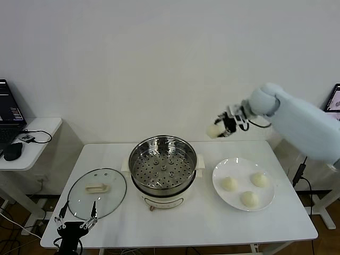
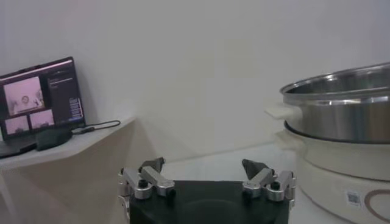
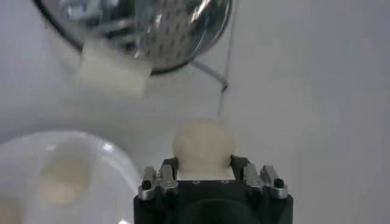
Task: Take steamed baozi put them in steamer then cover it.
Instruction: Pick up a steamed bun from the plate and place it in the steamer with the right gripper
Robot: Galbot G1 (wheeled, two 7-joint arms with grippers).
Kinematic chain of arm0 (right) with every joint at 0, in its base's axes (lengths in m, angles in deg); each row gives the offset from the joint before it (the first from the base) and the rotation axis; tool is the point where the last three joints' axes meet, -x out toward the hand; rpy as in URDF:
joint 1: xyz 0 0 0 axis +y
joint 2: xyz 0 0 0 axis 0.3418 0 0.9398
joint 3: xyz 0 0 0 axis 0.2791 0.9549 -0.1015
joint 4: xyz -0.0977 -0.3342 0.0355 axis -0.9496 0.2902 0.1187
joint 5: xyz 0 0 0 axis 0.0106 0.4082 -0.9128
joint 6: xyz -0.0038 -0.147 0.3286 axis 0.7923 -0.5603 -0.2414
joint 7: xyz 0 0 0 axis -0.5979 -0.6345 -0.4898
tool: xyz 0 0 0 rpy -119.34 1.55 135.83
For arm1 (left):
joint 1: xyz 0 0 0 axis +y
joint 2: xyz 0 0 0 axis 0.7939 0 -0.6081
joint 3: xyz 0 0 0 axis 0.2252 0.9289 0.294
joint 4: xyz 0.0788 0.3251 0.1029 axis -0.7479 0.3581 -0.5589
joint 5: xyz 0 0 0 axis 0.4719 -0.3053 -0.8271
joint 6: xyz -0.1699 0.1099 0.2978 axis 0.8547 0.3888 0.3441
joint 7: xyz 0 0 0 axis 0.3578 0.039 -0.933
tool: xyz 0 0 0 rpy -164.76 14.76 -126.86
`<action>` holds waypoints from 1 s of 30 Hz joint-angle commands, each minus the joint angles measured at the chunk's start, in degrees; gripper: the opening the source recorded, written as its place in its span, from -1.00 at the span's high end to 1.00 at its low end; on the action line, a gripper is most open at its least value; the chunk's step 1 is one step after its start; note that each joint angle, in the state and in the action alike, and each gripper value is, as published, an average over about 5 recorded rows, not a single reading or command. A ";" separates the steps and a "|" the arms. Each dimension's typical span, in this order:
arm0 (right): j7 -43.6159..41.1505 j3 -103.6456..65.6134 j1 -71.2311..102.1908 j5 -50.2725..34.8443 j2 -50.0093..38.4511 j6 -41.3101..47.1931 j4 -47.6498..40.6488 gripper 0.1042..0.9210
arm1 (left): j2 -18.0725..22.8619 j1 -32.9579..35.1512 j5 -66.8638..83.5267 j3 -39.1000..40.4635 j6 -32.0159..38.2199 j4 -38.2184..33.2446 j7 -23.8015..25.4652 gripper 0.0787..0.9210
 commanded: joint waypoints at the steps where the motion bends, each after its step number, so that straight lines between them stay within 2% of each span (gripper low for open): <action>1: 2.91 9.27 -8.41 -8.10 12.70 -3.25 -0.83 -0.12 | 0.47 -0.04 0.73 -0.18 0.68 -0.46 0.09 -0.77; 5: 4.14 12.40 -7.09 -5.36 18.34 -8.10 -4.40 -0.12 | 0.79 0.24 0.64 -0.71 0.73 -1.13 0.04 -0.77; 12: 5.70 14.65 -2.53 7.64 24.86 -18.09 -13.26 -0.10 | 1.28 0.26 0.68 -0.99 0.81 -1.42 -0.05 -0.77; 24: 5.82 17.46 -0.31 12.86 26.13 -24.80 -14.20 -0.12 | 1.51 -0.76 0.68 -0.65 0.87 -0.69 -0.11 -0.77; 30: 7.17 16.94 1.04 18.50 27.31 -28.00 -17.28 -0.12 | 1.42 -1.08 0.67 -0.49 0.86 -0.52 -0.08 -0.77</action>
